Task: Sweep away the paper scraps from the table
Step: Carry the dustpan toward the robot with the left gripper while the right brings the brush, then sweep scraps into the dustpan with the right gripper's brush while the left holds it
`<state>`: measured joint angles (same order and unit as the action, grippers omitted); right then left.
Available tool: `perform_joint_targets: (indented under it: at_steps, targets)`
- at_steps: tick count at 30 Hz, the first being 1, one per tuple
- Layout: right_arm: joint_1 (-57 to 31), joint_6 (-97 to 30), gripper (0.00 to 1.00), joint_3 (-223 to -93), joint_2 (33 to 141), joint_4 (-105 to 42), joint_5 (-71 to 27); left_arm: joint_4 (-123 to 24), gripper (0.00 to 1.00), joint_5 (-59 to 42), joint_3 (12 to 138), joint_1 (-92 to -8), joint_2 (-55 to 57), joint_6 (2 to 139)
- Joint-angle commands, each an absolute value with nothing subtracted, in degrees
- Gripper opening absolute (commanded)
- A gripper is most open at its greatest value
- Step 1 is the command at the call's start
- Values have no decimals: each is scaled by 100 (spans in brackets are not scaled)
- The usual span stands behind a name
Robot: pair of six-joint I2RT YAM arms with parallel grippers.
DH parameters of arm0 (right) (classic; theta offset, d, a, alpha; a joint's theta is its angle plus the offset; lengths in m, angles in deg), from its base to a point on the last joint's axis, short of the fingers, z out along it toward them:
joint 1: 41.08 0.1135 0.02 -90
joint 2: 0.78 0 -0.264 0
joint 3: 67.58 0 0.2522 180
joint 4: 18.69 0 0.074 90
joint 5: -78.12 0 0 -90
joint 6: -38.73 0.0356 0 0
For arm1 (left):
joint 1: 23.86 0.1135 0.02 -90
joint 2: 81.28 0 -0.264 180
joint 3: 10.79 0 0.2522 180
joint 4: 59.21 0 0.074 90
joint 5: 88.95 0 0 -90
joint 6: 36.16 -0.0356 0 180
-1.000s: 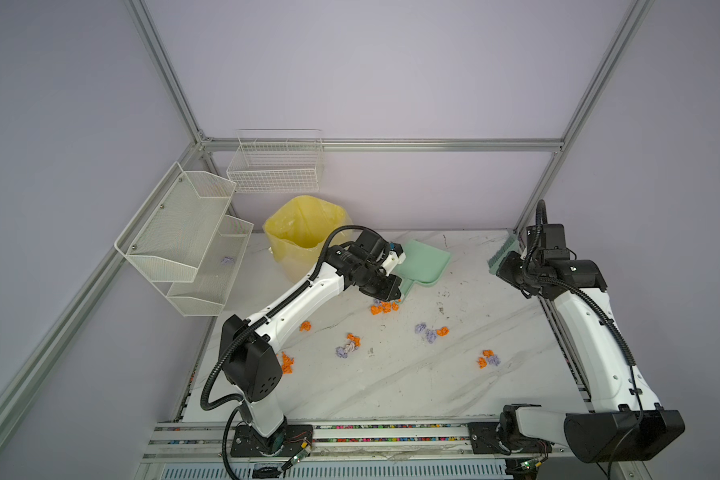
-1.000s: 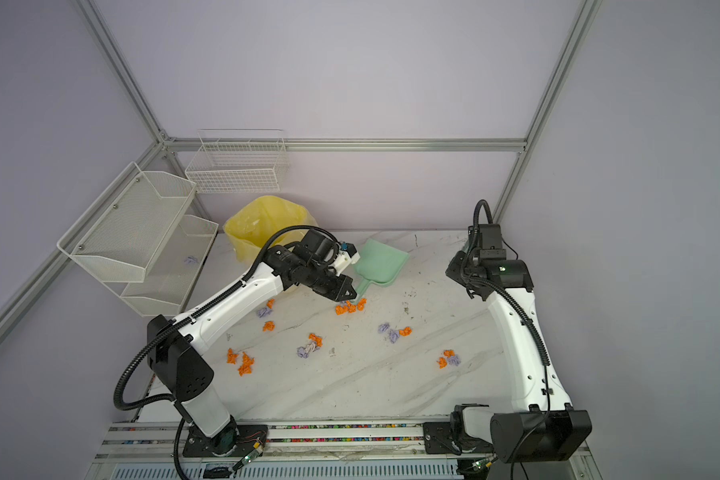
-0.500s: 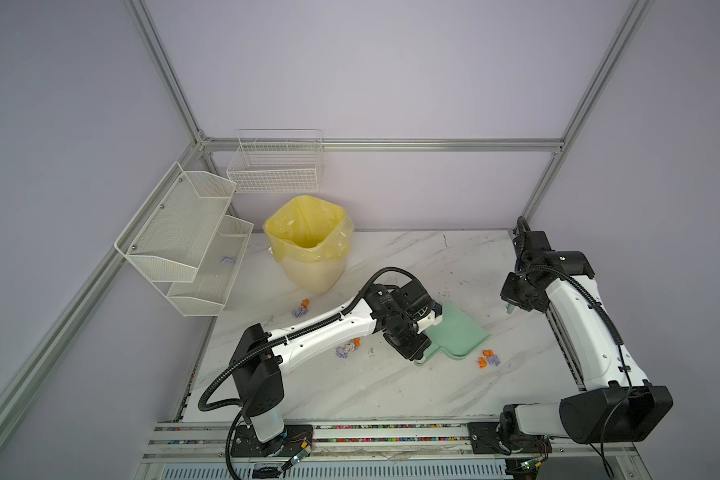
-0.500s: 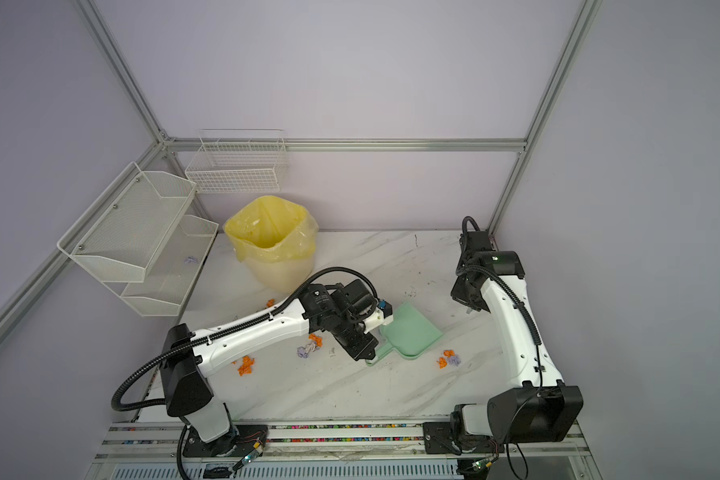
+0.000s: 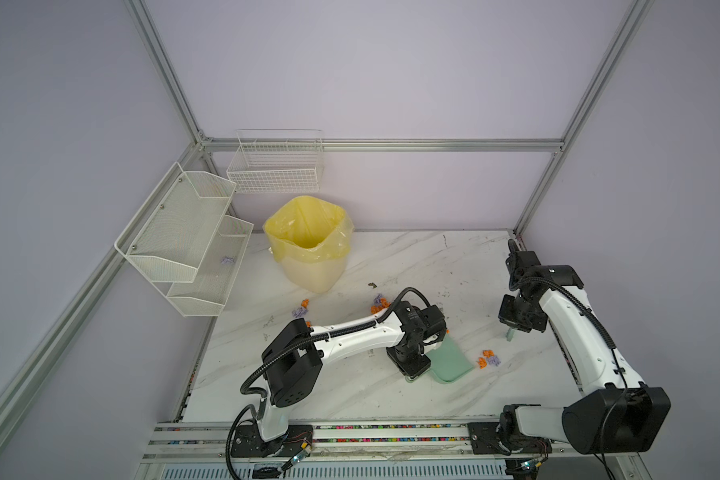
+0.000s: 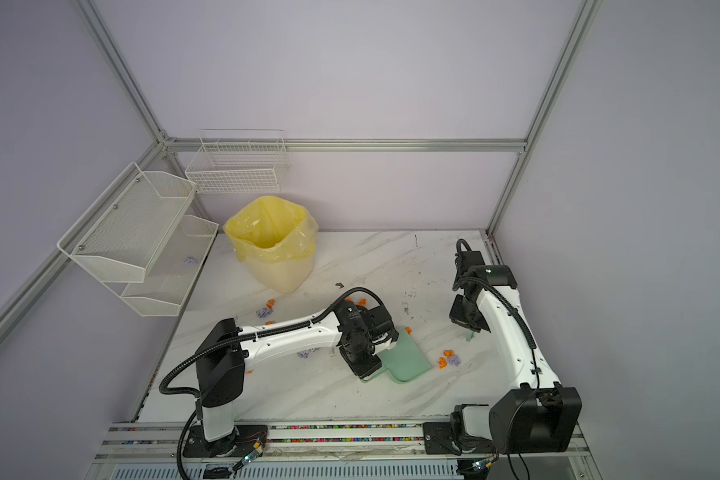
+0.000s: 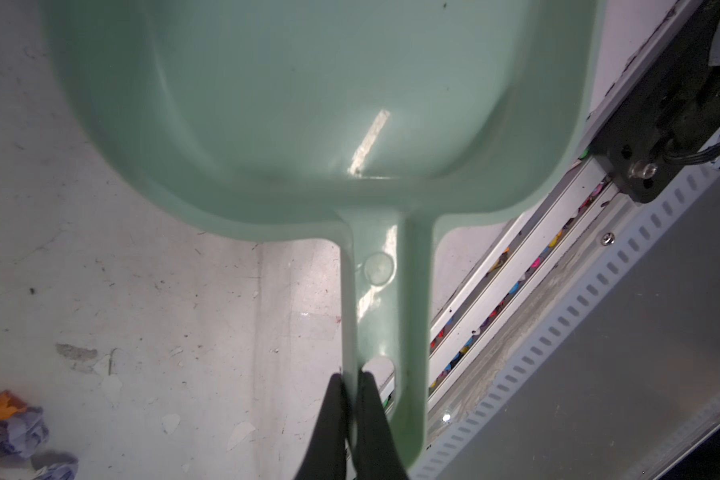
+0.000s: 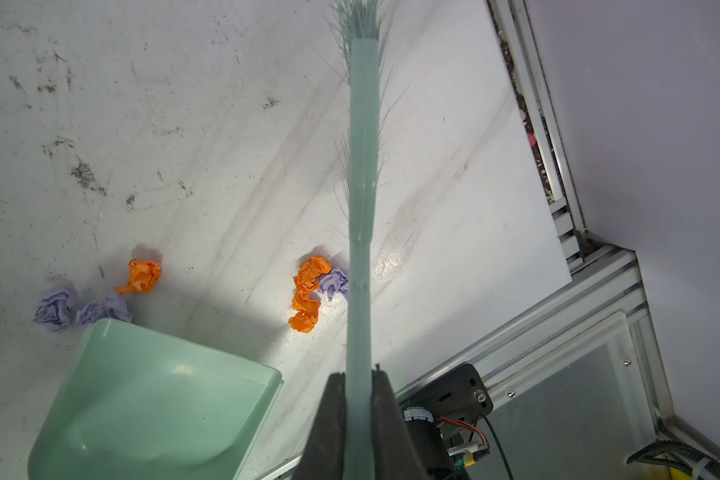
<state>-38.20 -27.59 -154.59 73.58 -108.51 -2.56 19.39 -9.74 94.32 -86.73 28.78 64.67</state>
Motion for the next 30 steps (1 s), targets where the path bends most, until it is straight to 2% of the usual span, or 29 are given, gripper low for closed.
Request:
perform_joint_targets:
  at_steps: [1, 7, 13, 19, 23, 30]
  targets:
    - [-3840, -2754, 0, -15336, 7118, -11103, -310, 2034, 0, -928, 9845, -8740, 2916, 6167]
    - [-3813, -2625, 0, -14978, 7023, -11099, -628, 2030, 0, -1100, 9911, -8775, 3026, 6103]
    - [-3791, -2430, 0, -15019, 6942, -11107, -44, 2012, 0, -1007, 10015, -8775, 3115, 6052]
    - [-3743, -2272, 0, -14797, 6992, -11100, 44, 2020, 0, -1149, 10278, -8775, 3212, 5972]
    - [-3706, -2242, 0, -14353, 6852, -11094, -233, 2113, 0, -1084, 10378, -8775, 3354, 5825]
    - [-3393, -2094, 0, -14349, 6859, -11094, -605, 2120, 0, -1280, 10322, -8775, 3460, 5906]
